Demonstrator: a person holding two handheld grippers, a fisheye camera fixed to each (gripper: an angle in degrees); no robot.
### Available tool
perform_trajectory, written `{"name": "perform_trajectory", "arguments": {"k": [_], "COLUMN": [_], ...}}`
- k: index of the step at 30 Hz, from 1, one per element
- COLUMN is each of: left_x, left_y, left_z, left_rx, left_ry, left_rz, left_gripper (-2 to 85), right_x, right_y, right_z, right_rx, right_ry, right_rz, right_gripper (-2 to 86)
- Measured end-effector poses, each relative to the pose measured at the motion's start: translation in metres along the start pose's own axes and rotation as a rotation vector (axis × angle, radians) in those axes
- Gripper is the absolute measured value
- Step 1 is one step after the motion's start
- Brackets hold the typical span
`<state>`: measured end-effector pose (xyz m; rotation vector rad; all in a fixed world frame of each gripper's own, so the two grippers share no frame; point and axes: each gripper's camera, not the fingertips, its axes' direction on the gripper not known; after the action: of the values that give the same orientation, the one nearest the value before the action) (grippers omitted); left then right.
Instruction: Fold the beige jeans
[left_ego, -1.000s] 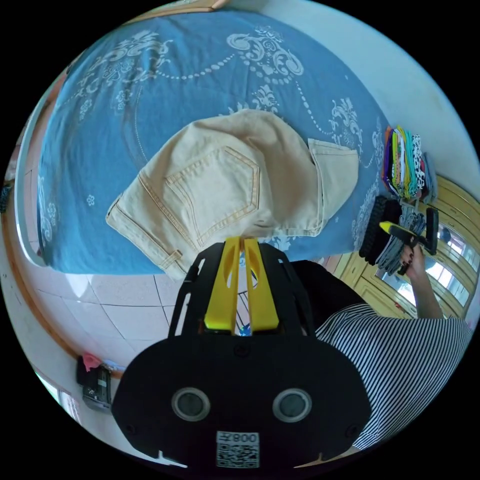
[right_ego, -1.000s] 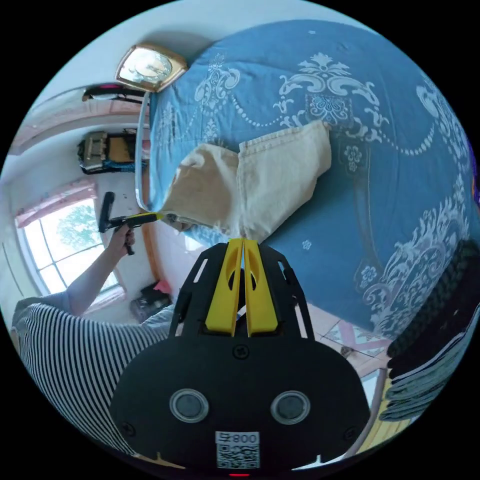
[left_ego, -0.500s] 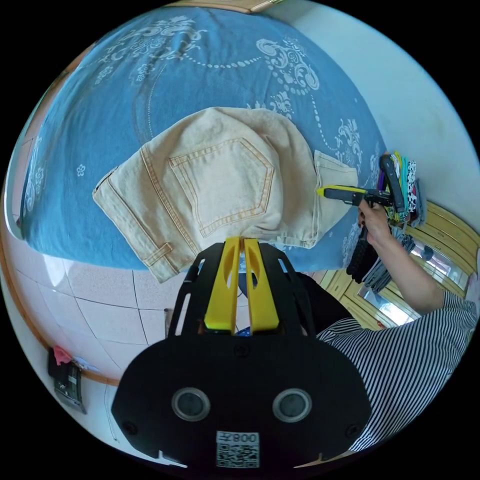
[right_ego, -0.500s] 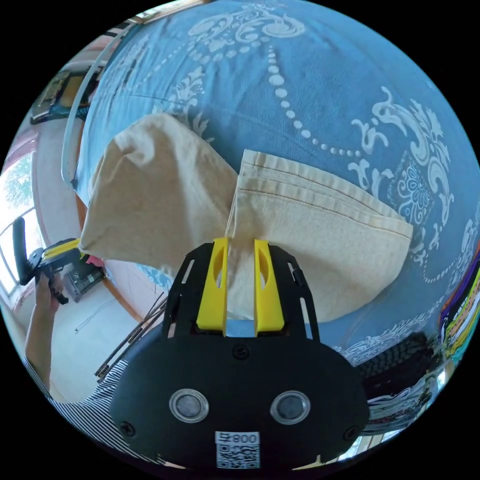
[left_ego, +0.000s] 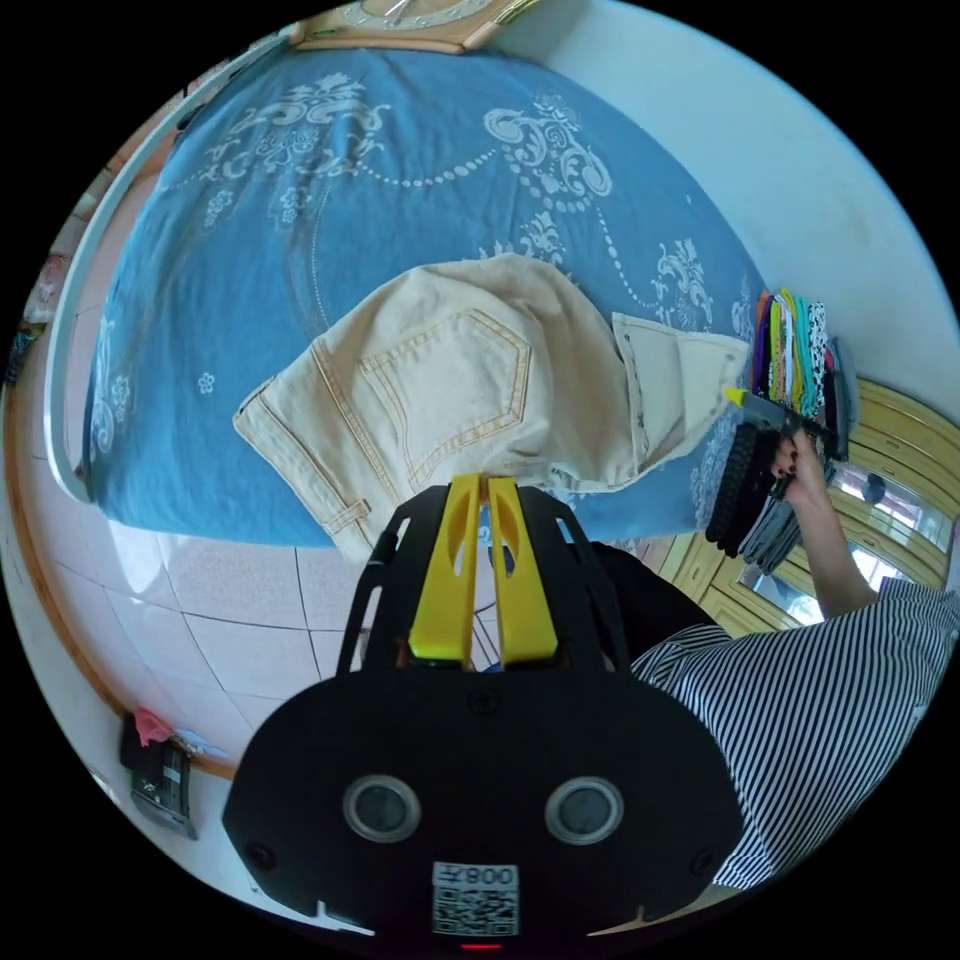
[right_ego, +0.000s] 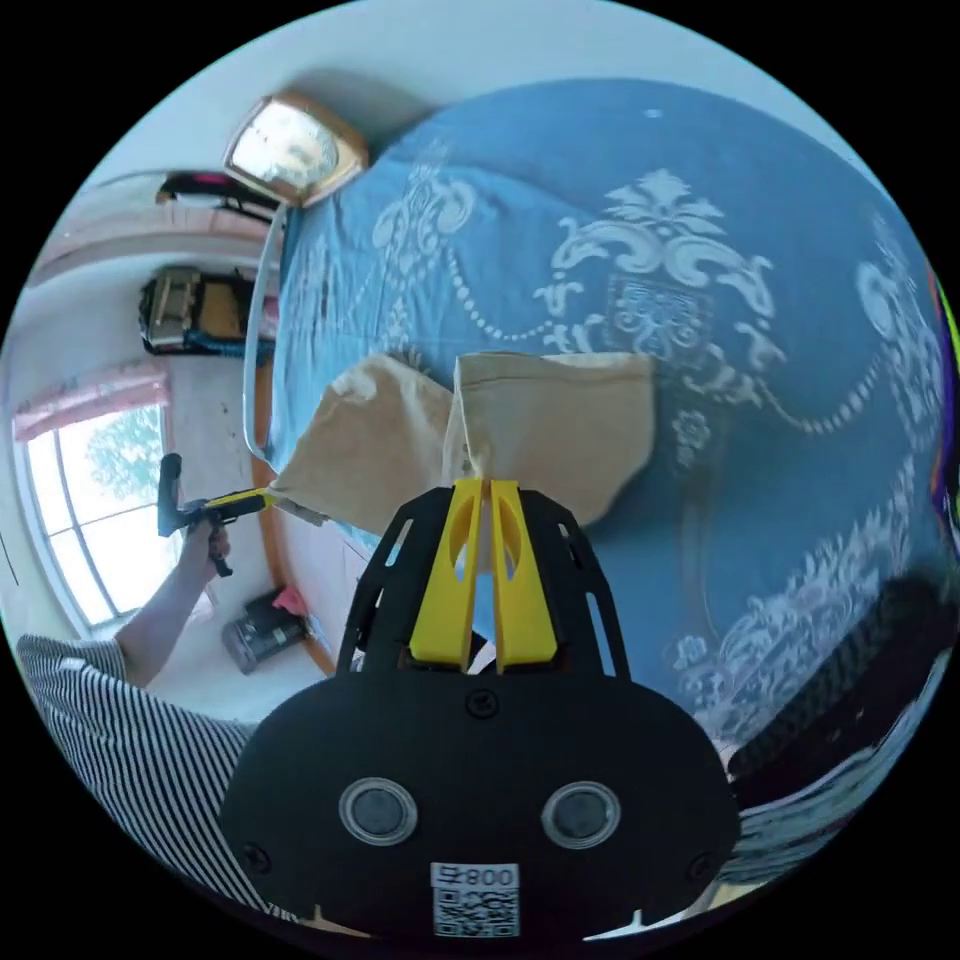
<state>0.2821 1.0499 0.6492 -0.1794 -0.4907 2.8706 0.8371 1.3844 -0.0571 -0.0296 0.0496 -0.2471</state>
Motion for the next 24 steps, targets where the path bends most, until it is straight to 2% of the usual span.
{"name": "perform_trajectory", "arguments": {"k": [4, 6, 8, 10, 11, 16, 19, 23, 24], "left_x": [-0.016, -0.025, -0.034, -0.035, -0.033, -0.030, -0.039, -0.048, -0.049], "left_y": [0.014, 0.019, 0.021, 0.022, 0.023, 0.031, 0.038, 0.052, 0.054], "left_z": [-0.021, -0.022, -0.013, -0.004, 0.000, 0.004, -0.001, -0.008, -0.009], "left_rx": [0.017, 0.007, -0.034, -0.070, -0.087, -0.116, -0.111, -0.094, -0.091], "left_ry": [-0.017, -0.004, -0.003, -0.018, -0.021, -0.064, -0.051, -0.050, -0.049], "left_rz": [0.000, -0.012, -0.022, -0.017, -0.005, 0.037, 0.009, -0.006, -0.008], "left_gripper": [1.5, 1.5, 1.5, 1.5, 1.5, 1.5, 1.5, 1.5, 1.5], "right_x": [0.058, 0.097, 0.151, 0.174, 0.175, 0.136, 0.093, 0.029, 0.021], "right_y": [0.092, 0.134, 0.189, 0.217, 0.223, 0.159, 0.089, 0.005, -0.003], "right_z": [-0.038, -0.022, 0.015, 0.031, 0.031, 0.016, 0.006, 0.022, 0.028], "right_rx": [0.060, 0.008, -0.058, -0.038, 0.030, 0.085, 0.098, 0.024, 0.008], "right_ry": [-0.012, -0.086, -0.151, -0.256, -0.302, -0.252, -0.091, 0.201, 0.215], "right_rz": [0.178, 0.317, 0.602, 0.748, 0.756, 0.453, 0.165, -0.208, -0.254], "right_gripper": [1.0, 0.8, 0.7, 0.9, 1.3, 4.5, 6.4, 7.2, 7.3]}}
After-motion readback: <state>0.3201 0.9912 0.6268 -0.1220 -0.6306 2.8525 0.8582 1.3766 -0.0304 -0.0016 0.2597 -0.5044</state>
